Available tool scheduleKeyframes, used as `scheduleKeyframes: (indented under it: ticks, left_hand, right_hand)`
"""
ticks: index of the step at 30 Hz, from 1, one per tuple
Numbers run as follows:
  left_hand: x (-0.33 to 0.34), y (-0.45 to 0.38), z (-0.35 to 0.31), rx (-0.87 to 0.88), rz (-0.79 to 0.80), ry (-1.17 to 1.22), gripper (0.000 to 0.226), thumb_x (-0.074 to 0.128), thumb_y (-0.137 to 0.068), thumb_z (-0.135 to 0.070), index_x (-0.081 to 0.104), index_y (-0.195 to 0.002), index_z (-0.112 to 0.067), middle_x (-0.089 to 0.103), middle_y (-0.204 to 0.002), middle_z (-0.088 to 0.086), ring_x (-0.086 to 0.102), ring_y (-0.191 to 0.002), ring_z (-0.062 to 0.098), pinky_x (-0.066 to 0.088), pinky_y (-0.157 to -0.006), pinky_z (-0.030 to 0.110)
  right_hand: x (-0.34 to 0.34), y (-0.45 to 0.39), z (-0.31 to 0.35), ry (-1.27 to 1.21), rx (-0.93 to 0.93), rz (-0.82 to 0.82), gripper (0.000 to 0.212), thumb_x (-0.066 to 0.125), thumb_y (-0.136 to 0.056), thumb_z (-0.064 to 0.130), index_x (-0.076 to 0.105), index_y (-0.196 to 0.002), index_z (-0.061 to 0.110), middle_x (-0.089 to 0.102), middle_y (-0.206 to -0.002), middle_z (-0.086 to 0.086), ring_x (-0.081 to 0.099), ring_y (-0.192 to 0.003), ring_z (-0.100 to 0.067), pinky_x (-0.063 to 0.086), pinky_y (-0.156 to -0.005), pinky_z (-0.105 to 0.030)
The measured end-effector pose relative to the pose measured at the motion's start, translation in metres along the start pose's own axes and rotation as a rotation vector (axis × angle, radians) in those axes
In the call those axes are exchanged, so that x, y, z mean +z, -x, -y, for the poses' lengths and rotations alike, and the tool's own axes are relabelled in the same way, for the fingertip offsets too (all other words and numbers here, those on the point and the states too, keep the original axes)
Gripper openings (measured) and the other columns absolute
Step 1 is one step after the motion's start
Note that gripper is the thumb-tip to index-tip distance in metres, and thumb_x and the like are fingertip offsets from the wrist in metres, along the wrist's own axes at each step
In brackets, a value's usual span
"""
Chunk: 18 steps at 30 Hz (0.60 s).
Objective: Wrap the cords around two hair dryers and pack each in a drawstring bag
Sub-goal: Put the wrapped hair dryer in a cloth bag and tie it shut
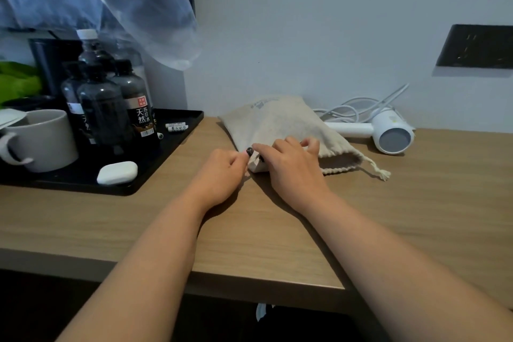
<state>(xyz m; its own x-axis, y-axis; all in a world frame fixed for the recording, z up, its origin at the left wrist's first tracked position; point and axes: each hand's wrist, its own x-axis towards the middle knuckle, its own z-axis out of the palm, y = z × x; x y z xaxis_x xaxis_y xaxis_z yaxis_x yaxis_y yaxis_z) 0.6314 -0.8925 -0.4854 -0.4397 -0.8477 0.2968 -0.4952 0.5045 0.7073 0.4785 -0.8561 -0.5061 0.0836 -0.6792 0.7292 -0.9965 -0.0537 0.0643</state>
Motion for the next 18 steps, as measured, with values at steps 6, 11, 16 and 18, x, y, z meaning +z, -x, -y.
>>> scheduleKeyframes:
  ticks: [6,11,16,18]
  left_hand:
    - [-0.009,0.005,-0.013,-0.157,0.266,0.895,0.042,0.05,-0.095,-0.042,0.051,-0.06,-0.019,0.042,-0.057,0.0,0.036,-0.054,0.015,0.029,-0.056,0.031]
    - [-0.006,0.001,-0.014,-0.224,0.001,1.151,0.02,0.052,-0.097,-0.024,0.066,-0.09,-0.011,0.072,-0.075,-0.002,0.04,-0.052,0.004,0.036,-0.06,0.019]
    - [0.005,-0.005,-0.002,-0.048,-0.212,0.496,0.017,0.063,-0.092,-0.03,0.076,-0.089,-0.019,0.07,-0.073,0.001,0.051,-0.055,0.006,0.05,-0.057,0.031]
    - [0.015,-0.008,0.004,0.181,-0.284,0.087,0.02,0.059,-0.095,-0.032,0.076,-0.095,-0.02,0.068,-0.071,-0.001,0.06,-0.064,0.01,0.049,-0.061,0.032]
  right_hand:
    - [-0.004,-0.002,0.004,-0.062,0.059,-0.001,0.027,0.066,-0.076,0.007,0.068,-0.098,0.022,0.064,-0.077,0.002,0.059,-0.076,-0.026,0.02,-0.073,-0.036]
    - [-0.008,-0.001,0.005,-0.181,0.026,0.155,0.02,0.05,-0.095,0.016,0.063,-0.109,0.023,0.063,-0.098,0.004,0.053,-0.097,-0.022,0.017,-0.081,-0.036]
    - [-0.006,-0.003,0.002,-0.155,0.063,0.209,0.023,0.041,-0.099,0.021,0.059,-0.114,0.024,0.061,-0.106,0.007,0.05,-0.104,-0.018,0.017,-0.085,-0.037]
    - [-0.005,-0.003,0.002,-0.124,0.085,0.188,0.021,0.043,-0.098,0.02,0.06,-0.108,0.022,0.062,-0.103,0.005,0.052,-0.102,-0.02,0.019,-0.085,-0.038]
